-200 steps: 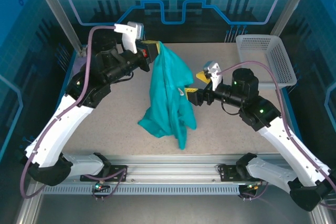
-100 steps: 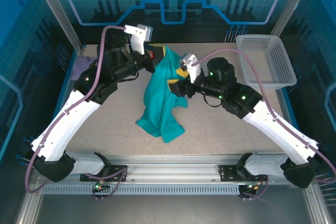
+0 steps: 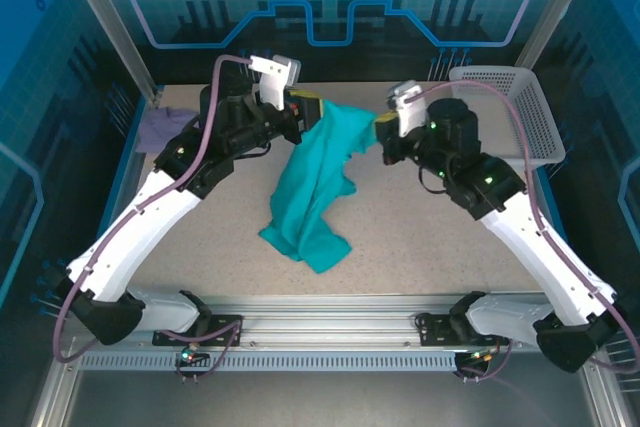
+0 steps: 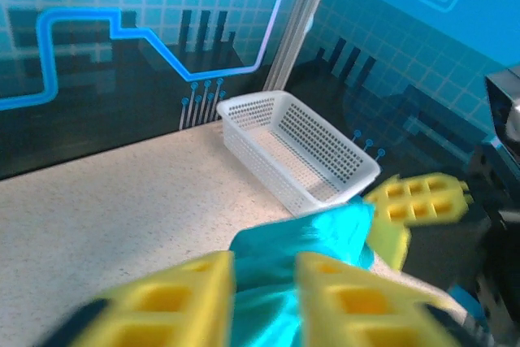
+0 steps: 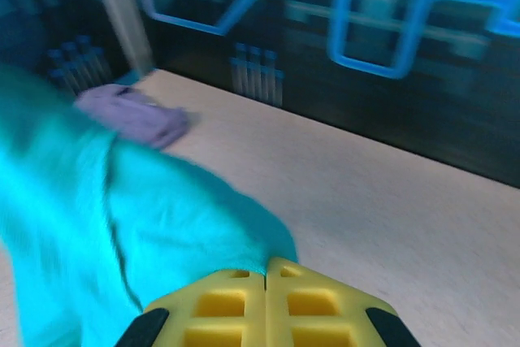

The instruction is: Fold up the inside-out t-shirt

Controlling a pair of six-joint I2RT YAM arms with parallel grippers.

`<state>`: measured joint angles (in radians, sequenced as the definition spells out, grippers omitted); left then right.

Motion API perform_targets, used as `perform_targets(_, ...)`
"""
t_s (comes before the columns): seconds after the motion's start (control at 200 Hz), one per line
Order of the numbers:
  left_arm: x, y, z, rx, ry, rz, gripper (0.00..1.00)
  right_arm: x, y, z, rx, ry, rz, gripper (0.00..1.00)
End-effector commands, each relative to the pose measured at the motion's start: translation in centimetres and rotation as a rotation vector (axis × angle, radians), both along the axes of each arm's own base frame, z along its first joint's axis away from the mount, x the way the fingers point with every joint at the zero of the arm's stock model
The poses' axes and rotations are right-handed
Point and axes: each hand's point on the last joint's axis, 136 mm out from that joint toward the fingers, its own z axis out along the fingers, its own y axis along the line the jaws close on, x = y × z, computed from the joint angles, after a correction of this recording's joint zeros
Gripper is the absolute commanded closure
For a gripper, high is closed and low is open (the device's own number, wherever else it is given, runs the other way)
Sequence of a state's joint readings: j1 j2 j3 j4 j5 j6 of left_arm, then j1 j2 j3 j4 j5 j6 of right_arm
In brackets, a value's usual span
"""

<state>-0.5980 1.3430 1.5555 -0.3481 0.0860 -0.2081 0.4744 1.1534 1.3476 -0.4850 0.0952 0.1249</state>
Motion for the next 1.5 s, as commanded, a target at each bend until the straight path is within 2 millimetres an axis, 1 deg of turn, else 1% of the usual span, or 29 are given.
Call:
perform_targets(0.0, 1.0, -2.0, -5.4, 0.046, 0.111, -0.05, 0.44, 0.9, -5.5, -4.8, -0.009, 0.199, -0.196, 1.0)
perform_targets(0.035, 1.3, -1.7, -7.8, 0.084, 0.152, -0.032, 0.38, 1.1, -7.1, -6.0, -0.014, 0.233, -0.252, 1.0)
perform_targets(0.07, 1.7, -0.9, -10.4, 0.122, 0.197, 0.017, 0.34, 1.1, -8.9, -7.1, -0.017, 0.265, -0.312, 1.0)
perform_targets(0.125, 2.2, 0.6, -14.7, 0.166, 0.276, 0.088, 0.31, 1.0, -10.8, -8.5, -0.008, 0.298, -0.371, 1.0)
perform_targets(0.195, 2.5, 2.8, -20.5, 0.208, 0.406, 0.168, 0.29, 1.0, -11.6, -9.8, 0.033, 0.328, -0.383, 1.0)
perform_targets(0.28, 2.2, 5.6, -26.4, 0.264, 0.582, 0.253, 0.29, 1.3, -11.5, -11.0, 0.053, 0.363, -0.373, 1.0)
perform_targets(0.32, 1.7, 6.7, -28.4, 0.302, 0.636, 0.285, 0.29, 1.6, -11.4, -11.7, 0.049, 0.384, -0.372, 1.0)
perform_targets(0.385, 0.7, 8.1, -30.7, 0.34, 0.686, 0.324, 0.29, 2.4, -11.4, -12.8, 0.044, 0.417, -0.376, 1.0)
perform_targets(0.48, -1.3, 9.6, -33.2, 0.347, 0.746, 0.36, 0.29, 4.4, -10.7, -14.1, 0.052, 0.455, -0.362, 1.0)
perform_targets(0.56, -2.8, 11.1, -34.9, 0.356, 0.797, 0.395, 0.3, 6.8, -10.3, -15.5, 0.043, 0.5, -0.362, 1.0)
perform_targets(0.58, -3.2, 11.4, -35.3, 0.362, 0.805, 0.401, 0.3, 7.3, -10.3, -15.8, 0.038, 0.516, -0.363, 0.96)
perform_targets(0.62, -3.9, 12.1, -36.1, 0.381, 0.823, 0.417, 0.3, 8.4, -10.2, -16.5, 0.025, 0.552, -0.365, 0.86)
perform_targets(0.665, -4.6, 12.7, -37.0, 0.395, 0.847, 0.428, 0.32, 9.0, -10.3, -17.0, -0.003, 0.582, -0.379, 0.66)
perform_targets(0.685, -5.0, 12.9, -37.5, 0.399, 0.86, 0.428, 0.32, 9.1, -10.2, -17.0, -0.014, 0.588, -0.379, 0.59)
perform_targets(0.71, -5.3, 13.0, -38.0, 0.399, 0.874, 0.427, 0.33, 9.0, -10.0, -17.0, -0.027, 0.587, -0.375, 0.52)
perform_targets(0.76, -5.9, 12.7, -39.0, 0.39, 0.906, 0.411, 0.37, 8.1, -9.2, -16.7, -0.044, 0.57, -0.352, 0.44)
perform_targets(0.8, -6.2, 12.3, -39.6, 0.382, 0.932, 0.39, 0.41, 6.8, -8.2, -16.9, -0.046, 0.567, -0.324, 0.4)
perform_targets(0.85, -6.3, 11.9, -40.2, 0.372, 0.952, 0.377, 0.48, 4.5, -6.6, -17.4, -0.034, 0.583, -0.274, 0.34)
perform_targets(0.855, -6.4, 11.9, -40.3, 0.371, 0.954, 0.377, 0.49, 4.3, -6.4, -17.2, -0.029, 0.58, -0.267, 0.34)
perform_targets(0.92, -6.2, 11.4, -40.6, 0.352, 0.961, 0.361, 0.61, 0.4, -3.7, -18.9, -0.018, 0.631, -0.178, 0.33)
perform_targets(1.045, -6.1, 10.8, -40.4, 0.325, 0.968, 0.34, 0.88, -7.5, 1.7, -22.7, -0.022, 0.736, 0.009, 0.33)
perform_targets(1.07, -6.2, 10.8, -40.2, 0.32, 0.965, 0.338, 0.91, -8.9, 2.3, -23.8, -0.026, 0.763, 0.03, 0.33)
perform_targets(1.085, -6.2, 10.8, -40.1, 0.316, 0.963, 0.337, 0.94, -9.4, 2.9, -23.9, -0.02, 0.766, 0.044, 0.33)
perform_targets(1.1, -6.2, 10.7, -39.9, 0.309, 0.959, 0.338, 0.95, -10.3, 3.0, -25.0, -0.026, 0.79, 0.053, 0.33)
perform_targets(1.145, -6.2, 10.7, -39.5, 0.294, 0.949, 0.337, 0.98, -11.9, 4.1, -26.4, -0.028, 0.809, 0.099, 0.33)
perform_targets(1.24, -6.4, 10.5, -38.8, 0.259, 0.936, 0.334, 1.0, -13.2, 4.6, -29.6, -0.039, 0.854, 0.098, 0.32)
perform_targets(1.31, -6.6, 10.5, -38.5, 0.248, 0.933, 0.331, 1.0, -13.2, 5.2, -31.3, -0.049, 0.872, 0.098, 0.32)
perform_targets(1.391, -6.6, 10.5, -38.1, 0.241, 0.926, 0.332, 1.0, -12.6, 6.4, -32.4, -0.043, 0.87, 0.117, 0.36)
perform_targets(1.496, -6.8, 10.7, -37.5, 0.243, 0.913, 0.335, 1.0, -11.3, 7.7, -33.0, -0.038, 0.854, 0.134, 0.48)
